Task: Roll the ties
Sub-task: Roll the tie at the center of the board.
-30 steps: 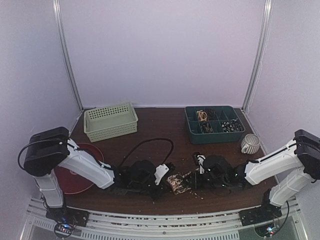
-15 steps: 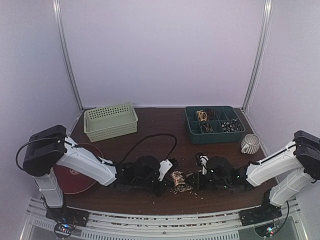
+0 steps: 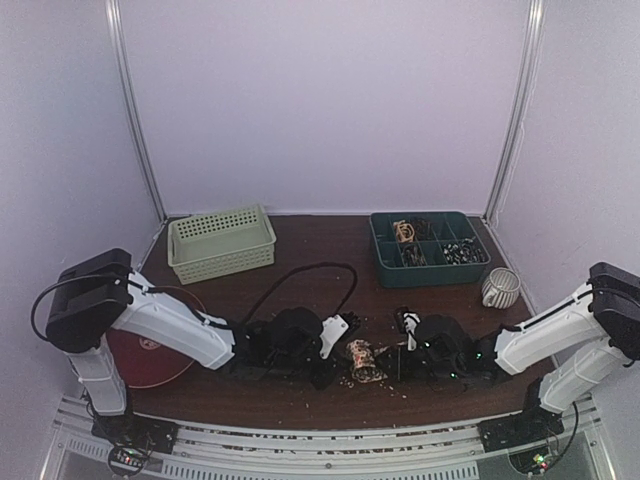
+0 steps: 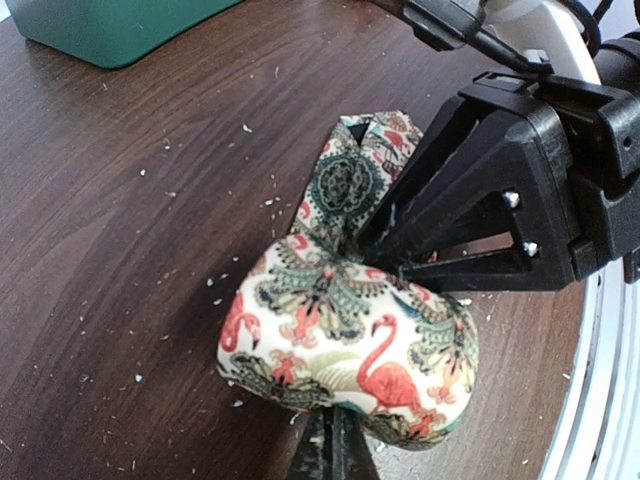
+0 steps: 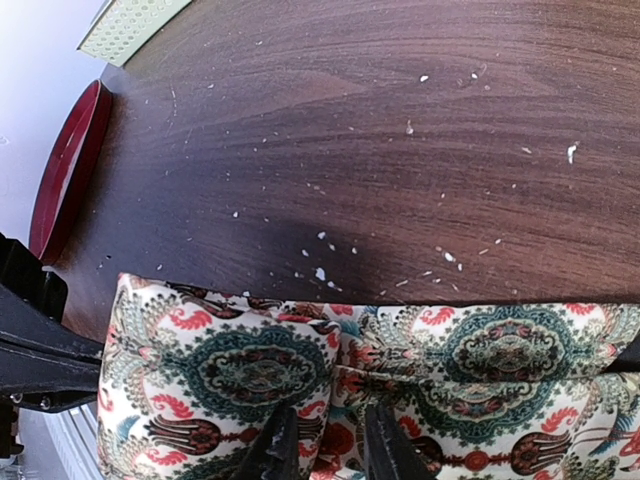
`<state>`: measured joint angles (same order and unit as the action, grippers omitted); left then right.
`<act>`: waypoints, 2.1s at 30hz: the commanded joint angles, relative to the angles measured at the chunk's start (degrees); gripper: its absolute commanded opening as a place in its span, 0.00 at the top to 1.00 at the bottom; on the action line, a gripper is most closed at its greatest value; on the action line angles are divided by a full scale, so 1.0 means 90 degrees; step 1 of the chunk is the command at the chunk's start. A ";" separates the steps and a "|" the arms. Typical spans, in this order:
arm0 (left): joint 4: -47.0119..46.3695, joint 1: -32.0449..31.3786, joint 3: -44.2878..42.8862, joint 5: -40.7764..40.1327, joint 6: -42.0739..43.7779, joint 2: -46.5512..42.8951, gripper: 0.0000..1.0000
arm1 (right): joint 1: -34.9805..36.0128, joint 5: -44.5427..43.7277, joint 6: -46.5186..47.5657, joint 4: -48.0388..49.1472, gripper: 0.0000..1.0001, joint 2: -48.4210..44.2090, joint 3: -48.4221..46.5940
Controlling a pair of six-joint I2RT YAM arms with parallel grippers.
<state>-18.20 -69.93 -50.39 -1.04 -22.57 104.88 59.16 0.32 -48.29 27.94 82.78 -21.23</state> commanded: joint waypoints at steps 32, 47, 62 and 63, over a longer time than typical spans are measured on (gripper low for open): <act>0.0394 -0.0033 -0.0434 0.0208 0.0625 -0.0004 1.00 | 0.0146 -0.0648 -0.0052 -0.0997 0.75 -0.0259 -0.0250; 0.0488 -0.0033 -0.0594 0.0203 0.0840 0.0028 0.99 | 0.0147 -0.0556 0.0019 -0.1022 0.80 -0.0335 -0.0219; 0.0536 -0.0033 -0.0769 0.0212 0.0963 0.0134 1.00 | 0.0146 -0.0832 -0.0168 -0.1196 0.75 -0.0759 -0.0079; 0.0537 -0.0033 -0.0777 0.0219 0.0970 0.0135 1.00 | 0.0147 -0.0883 -0.0192 -0.1228 0.75 -0.0790 -0.0073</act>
<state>-12.43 -69.97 -55.55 0.23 -15.00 105.25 60.16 -4.82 -48.99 18.81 77.58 -22.85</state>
